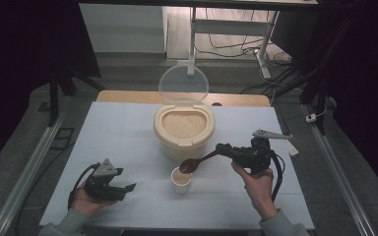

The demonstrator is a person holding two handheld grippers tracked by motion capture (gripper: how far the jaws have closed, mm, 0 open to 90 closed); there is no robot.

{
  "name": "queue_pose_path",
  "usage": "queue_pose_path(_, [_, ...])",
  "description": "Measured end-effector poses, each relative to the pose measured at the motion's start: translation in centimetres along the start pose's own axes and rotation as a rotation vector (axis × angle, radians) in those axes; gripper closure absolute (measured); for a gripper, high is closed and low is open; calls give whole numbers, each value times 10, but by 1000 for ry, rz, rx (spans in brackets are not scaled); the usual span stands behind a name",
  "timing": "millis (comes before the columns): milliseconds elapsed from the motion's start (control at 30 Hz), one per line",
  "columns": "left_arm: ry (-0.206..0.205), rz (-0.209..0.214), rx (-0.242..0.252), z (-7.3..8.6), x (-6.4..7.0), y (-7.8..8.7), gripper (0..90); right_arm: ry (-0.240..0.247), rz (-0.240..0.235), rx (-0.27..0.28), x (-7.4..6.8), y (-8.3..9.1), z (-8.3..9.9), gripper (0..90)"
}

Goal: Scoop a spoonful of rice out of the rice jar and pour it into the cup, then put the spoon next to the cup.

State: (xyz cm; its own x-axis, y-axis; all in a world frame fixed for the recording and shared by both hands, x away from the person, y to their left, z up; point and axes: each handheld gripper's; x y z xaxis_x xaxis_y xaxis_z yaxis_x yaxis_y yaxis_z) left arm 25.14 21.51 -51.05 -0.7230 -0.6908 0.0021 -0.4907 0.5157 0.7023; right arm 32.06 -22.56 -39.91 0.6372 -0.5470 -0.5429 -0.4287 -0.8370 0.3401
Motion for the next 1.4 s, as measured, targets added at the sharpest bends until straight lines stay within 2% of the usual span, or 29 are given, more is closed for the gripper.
queue_pose_path(300, [-3,0,-4,-1,0,-1,240,-9,3,18,5,22,-2,826])
queue_pose_path(567, [-7,2,-5,-1,0,-2,240,-17,23,-25,10,36,-1,826])
queue_pose_path(700, [-7,4,-6,-2,-1,-2,240,-20,27,-68,14,37,2,826])
queue_pose_path(1000, [-8,3,-9,-2,0,-3,240,-13,2,-185,14,29,9,826])
queue_pose_path(1400, [-7,2,-11,-2,-1,-3,240,1,-39,-346,13,4,20,825])
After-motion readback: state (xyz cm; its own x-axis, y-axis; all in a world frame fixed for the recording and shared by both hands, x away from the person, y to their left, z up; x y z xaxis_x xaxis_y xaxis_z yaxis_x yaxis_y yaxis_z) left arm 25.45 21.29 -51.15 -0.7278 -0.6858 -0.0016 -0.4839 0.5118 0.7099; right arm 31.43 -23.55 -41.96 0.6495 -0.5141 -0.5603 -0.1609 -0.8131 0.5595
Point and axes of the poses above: each handheld gripper's, and its own axes: y roughly backward along the jaws, z roughly out of its underside, x roughly to its right, and after that the axes turned 6 degrees about -y, right-handed
